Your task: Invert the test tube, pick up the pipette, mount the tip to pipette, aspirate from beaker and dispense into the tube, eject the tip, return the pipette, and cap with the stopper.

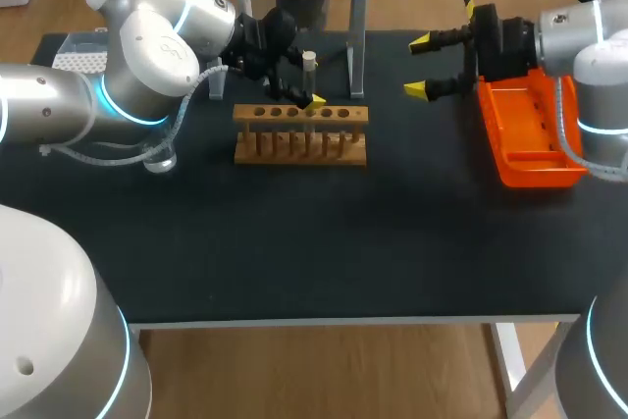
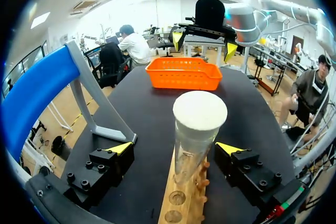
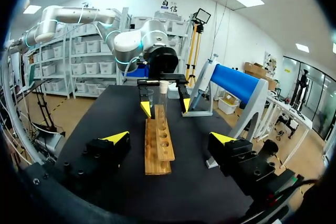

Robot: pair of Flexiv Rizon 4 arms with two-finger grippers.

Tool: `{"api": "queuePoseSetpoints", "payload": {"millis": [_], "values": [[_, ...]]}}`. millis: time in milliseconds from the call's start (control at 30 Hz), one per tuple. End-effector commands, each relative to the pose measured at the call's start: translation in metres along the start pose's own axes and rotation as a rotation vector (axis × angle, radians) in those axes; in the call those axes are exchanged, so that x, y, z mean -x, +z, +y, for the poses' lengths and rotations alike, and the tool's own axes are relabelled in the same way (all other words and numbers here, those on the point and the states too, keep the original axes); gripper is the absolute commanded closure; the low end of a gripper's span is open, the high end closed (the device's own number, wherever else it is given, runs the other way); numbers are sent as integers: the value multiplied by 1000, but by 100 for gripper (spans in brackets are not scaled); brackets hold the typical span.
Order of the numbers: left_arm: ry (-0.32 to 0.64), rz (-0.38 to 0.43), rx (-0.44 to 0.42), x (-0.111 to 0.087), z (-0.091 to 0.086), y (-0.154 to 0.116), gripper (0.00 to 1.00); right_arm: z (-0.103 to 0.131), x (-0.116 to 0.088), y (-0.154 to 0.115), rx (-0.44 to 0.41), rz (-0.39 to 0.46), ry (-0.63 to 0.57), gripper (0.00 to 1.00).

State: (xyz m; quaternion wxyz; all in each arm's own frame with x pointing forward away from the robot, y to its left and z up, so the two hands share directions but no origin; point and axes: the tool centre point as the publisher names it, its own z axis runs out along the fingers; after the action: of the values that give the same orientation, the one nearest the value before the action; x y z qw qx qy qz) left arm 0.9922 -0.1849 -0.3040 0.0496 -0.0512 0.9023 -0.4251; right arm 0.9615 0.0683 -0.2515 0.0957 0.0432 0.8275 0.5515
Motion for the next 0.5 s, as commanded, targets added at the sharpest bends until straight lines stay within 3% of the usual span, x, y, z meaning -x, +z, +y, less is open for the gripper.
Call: {"api": "queuePoseSetpoints", "payload": {"millis": [33, 500], "values": [[0, 2, 1, 0, 0, 0, 0, 0, 0, -1, -1, 1, 0, 0], [-37, -75, 89, -17, -1, -47, 0, 0, 0, -1, -1, 1, 0, 0]]}}
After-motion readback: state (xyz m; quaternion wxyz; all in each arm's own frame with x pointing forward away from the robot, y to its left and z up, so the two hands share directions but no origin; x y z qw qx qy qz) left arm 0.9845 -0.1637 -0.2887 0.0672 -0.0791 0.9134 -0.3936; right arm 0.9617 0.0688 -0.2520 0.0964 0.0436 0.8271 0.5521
